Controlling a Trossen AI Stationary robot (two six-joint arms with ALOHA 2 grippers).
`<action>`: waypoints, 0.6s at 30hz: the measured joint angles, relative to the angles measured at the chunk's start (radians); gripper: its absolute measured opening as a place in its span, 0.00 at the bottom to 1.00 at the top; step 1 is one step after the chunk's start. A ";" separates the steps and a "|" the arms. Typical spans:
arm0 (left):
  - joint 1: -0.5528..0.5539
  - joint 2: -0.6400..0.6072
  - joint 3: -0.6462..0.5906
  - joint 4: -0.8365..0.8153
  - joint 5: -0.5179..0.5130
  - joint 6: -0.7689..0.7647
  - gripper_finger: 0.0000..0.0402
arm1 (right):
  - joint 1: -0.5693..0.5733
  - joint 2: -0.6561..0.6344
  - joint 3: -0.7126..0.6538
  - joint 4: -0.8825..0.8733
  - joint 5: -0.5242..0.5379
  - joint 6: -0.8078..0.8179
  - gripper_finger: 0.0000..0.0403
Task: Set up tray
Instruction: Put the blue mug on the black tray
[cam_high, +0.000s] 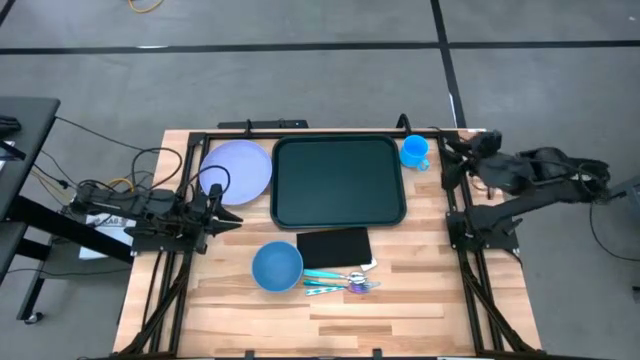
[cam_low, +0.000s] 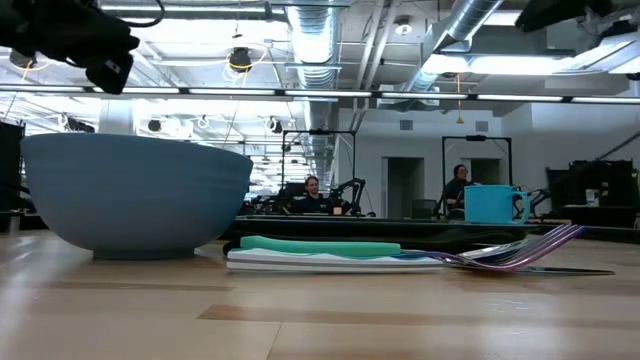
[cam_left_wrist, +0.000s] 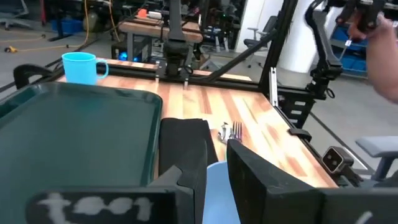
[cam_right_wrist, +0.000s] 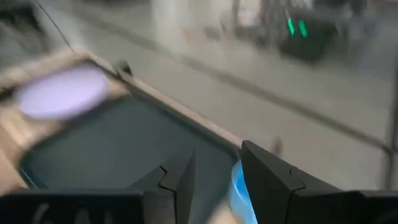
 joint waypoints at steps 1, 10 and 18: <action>0.000 0.007 0.000 0.006 -0.001 0.003 0.13 | -0.051 0.041 0.036 -0.053 -0.051 0.022 0.30; 0.000 0.045 0.000 0.067 0.012 0.076 0.13 | -0.554 0.298 0.146 -0.222 -0.589 -0.203 0.30; 0.000 0.051 0.001 0.078 0.027 0.085 0.13 | -0.895 0.482 0.137 -0.189 -0.726 -0.539 0.30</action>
